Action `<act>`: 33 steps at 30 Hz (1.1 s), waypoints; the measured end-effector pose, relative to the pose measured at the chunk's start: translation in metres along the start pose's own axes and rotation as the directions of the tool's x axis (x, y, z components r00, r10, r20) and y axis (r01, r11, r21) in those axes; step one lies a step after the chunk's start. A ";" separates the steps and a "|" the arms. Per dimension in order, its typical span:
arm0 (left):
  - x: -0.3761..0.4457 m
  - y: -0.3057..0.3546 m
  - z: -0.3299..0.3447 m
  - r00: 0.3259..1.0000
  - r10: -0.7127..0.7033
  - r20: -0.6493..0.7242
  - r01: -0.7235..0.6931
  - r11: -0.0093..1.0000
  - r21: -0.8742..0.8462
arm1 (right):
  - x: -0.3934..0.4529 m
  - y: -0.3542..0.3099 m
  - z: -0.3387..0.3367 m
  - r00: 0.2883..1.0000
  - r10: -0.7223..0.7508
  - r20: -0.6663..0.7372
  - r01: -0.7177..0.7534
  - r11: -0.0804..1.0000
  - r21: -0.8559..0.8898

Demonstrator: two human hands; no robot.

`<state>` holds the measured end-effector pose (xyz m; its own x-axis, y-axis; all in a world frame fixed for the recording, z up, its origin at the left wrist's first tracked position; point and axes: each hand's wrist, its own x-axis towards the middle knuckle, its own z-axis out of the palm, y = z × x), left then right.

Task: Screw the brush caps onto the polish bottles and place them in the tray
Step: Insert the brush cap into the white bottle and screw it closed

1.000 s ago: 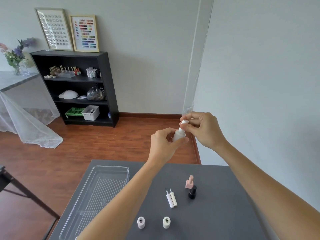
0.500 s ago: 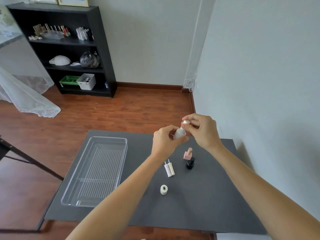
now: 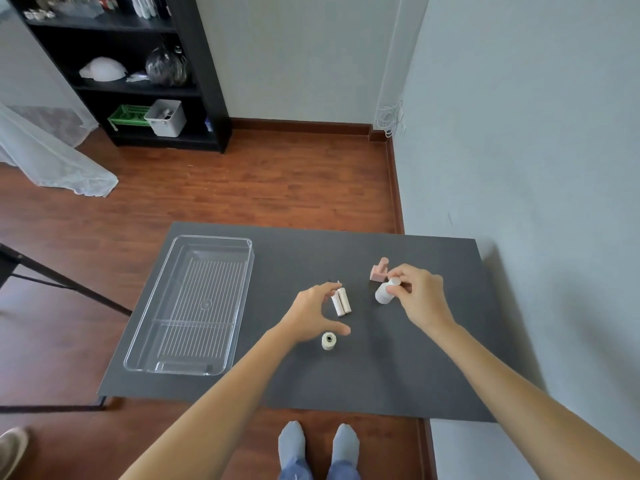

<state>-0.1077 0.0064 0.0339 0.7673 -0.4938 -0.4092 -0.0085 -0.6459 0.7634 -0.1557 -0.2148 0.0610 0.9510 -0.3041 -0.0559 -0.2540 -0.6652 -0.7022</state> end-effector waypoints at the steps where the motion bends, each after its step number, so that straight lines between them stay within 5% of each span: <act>1: -0.002 -0.005 0.004 0.999 -0.018 0.041 0.017 1.000 0.022 | -0.001 0.005 0.002 1.000 0.026 0.010 -0.026 0.999 -0.019; 7: -0.006 -0.029 0.030 0.990 -0.086 0.115 0.069 0.987 0.143 | -0.005 0.029 0.017 0.987 0.150 0.063 -0.147 0.988 -0.045; 18: -0.007 -0.050 0.050 0.994 -0.091 -0.064 0.098 0.990 0.106 | -0.009 0.044 0.032 0.988 0.143 0.057 -0.141 0.989 -0.052; 26: -0.010 -0.050 0.052 0.981 -0.079 -0.177 0.098 0.990 0.104 | -0.018 0.005 0.052 0.947 -0.313 0.069 0.320 0.914 -0.250; 33: -0.019 -0.048 0.048 0.971 -0.084 -0.223 0.102 0.992 0.072 | 0.015 -0.007 0.105 0.951 0.202 0.232 -0.097 0.912 -0.398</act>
<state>-0.1528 0.0188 -0.0186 0.8891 -0.2955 -0.3496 0.0234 -0.7334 0.6794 -0.1214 -0.1435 -0.0092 0.8943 -0.2656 -0.3601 -0.3940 -0.8489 -0.3524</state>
